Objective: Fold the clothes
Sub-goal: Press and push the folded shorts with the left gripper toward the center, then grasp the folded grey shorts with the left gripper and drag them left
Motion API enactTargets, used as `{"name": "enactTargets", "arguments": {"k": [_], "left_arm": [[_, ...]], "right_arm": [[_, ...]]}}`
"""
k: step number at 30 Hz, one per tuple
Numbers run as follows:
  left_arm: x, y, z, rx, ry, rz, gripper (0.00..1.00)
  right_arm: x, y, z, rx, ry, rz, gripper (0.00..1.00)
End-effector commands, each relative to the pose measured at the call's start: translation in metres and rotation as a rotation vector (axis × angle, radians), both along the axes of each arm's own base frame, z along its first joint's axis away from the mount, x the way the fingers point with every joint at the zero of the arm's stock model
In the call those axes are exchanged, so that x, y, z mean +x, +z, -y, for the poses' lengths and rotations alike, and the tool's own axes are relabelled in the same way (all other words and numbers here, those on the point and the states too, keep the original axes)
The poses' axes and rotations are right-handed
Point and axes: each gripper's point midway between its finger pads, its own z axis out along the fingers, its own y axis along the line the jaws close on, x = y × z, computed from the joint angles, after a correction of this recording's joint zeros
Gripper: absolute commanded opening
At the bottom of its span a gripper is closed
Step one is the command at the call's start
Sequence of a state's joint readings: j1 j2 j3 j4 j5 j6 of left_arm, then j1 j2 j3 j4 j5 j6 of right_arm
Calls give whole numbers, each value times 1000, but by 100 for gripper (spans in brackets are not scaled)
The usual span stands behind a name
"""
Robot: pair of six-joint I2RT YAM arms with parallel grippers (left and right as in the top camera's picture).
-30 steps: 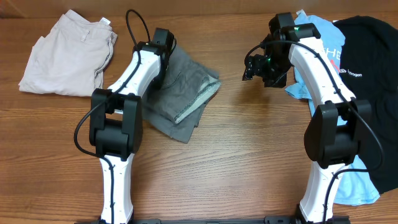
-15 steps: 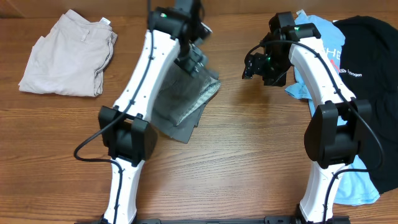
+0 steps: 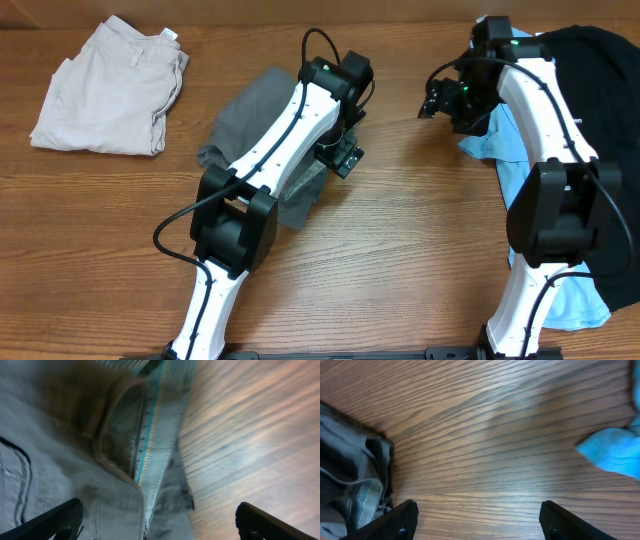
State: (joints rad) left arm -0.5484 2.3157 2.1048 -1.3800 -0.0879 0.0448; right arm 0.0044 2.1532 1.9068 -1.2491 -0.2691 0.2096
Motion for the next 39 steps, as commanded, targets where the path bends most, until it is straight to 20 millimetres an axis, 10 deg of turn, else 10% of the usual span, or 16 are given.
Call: {"name": "enactTargets", "arguments": {"k": [1, 21, 29, 35, 36, 37, 39], "left_arm": [[6, -17, -18, 93, 119, 53, 100], [-2, -82, -11, 57, 96, 61, 99], [-3, -113, -42, 189, 91, 144, 85], [-8, -133, -60, 252, 90, 187, 46], [-6, -133, -61, 250, 92, 190, 14], [-6, -133, -61, 250, 92, 190, 4], [-6, -133, -61, 250, 93, 192, 4]], "right_arm": [[5, 14, 11, -6, -26, 35, 82], [9, 14, 10, -6, -26, 49, 82], [9, 14, 10, -6, -26, 49, 82], [9, 14, 10, -6, -26, 49, 82], [9, 14, 10, -6, -27, 48, 82], [9, 14, 10, -6, -26, 49, 82], [8, 14, 10, -6, -26, 48, 82]]}}
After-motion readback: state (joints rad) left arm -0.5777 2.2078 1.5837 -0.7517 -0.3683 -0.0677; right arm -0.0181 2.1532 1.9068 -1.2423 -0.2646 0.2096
